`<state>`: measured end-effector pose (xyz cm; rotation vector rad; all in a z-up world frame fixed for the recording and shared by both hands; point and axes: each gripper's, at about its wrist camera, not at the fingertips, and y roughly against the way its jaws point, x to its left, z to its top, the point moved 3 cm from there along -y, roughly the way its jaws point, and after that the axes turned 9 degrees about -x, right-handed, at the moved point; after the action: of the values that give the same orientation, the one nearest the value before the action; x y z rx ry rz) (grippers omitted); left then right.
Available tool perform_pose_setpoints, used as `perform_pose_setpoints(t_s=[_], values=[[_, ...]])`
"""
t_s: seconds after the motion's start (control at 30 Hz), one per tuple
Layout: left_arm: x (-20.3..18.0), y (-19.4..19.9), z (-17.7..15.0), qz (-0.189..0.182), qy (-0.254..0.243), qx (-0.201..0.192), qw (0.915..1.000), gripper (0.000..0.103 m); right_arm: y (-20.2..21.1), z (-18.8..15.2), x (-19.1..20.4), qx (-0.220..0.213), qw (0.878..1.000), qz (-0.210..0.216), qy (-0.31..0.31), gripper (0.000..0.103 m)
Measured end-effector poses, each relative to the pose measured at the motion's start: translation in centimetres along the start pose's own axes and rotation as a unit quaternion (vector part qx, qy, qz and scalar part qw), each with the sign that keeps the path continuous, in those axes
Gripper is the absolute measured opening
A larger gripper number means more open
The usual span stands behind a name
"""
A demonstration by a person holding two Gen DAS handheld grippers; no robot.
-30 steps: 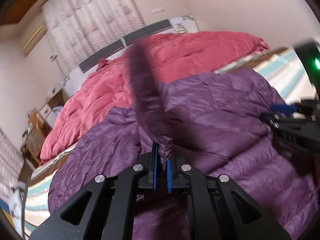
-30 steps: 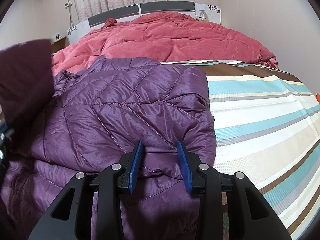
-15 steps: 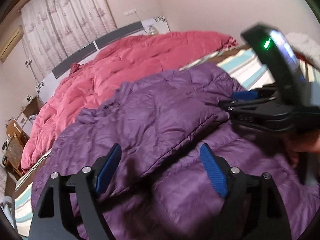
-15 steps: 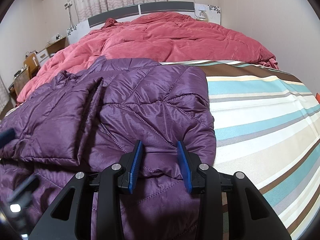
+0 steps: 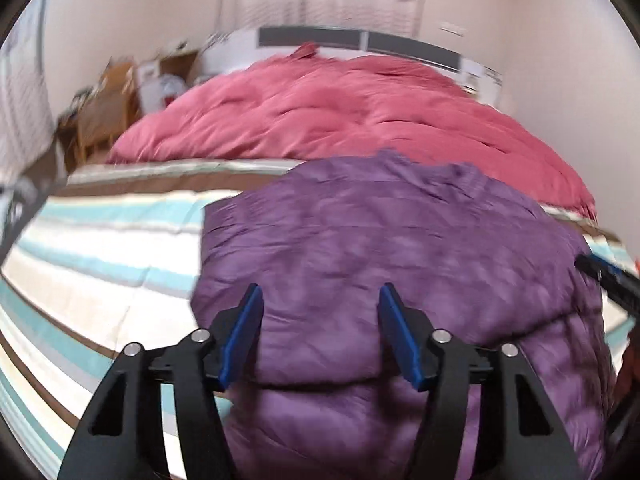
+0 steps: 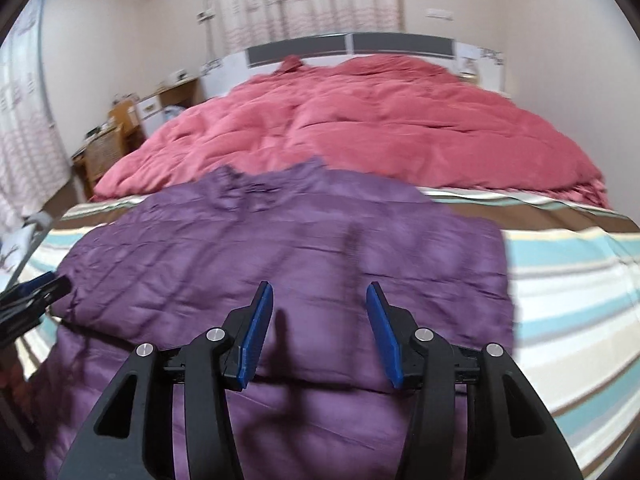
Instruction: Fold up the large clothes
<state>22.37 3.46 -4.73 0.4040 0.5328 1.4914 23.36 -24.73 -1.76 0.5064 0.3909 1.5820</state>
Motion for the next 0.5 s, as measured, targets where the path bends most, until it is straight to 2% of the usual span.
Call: perform_pose_setpoints(t_s=[0.1,0.2,0.3,0.33,0.43,0.5], values=[[0.6,-1.8,0.2,0.003,-0.009,0.013,0.9999,0.057,-2.3,-0.2,1.9,0.024,0.999,0.006,0.028,0.049],[-0.5,-4.0,0.3,-0.007,-0.048,0.026,0.9985,0.058,-4.7,-0.7,2.0,0.057,0.997,-0.026,0.048,0.049],[-0.5,-6.1,0.3,0.002,-0.053,0.042,0.9977,0.06,-6.0,-1.7,0.7,0.068,0.996,-0.046,0.036,0.049],[-0.6,-6.6,0.3,0.004,-0.055,0.042,0.9976,0.06,-6.3,-2.1,0.5,0.067,0.996,-0.051,0.038,0.052],[-0.5,-7.7,0.1,0.002,-0.06,0.045,0.9972,0.06,-6.9,-2.6,-0.8,0.07,0.997,-0.039,0.0,0.053],[-0.5,-7.8,0.1,0.001,-0.061,0.047,0.997,0.06,-6.9,-2.7,-1.0,0.07,0.997,-0.037,-0.003,0.053]])
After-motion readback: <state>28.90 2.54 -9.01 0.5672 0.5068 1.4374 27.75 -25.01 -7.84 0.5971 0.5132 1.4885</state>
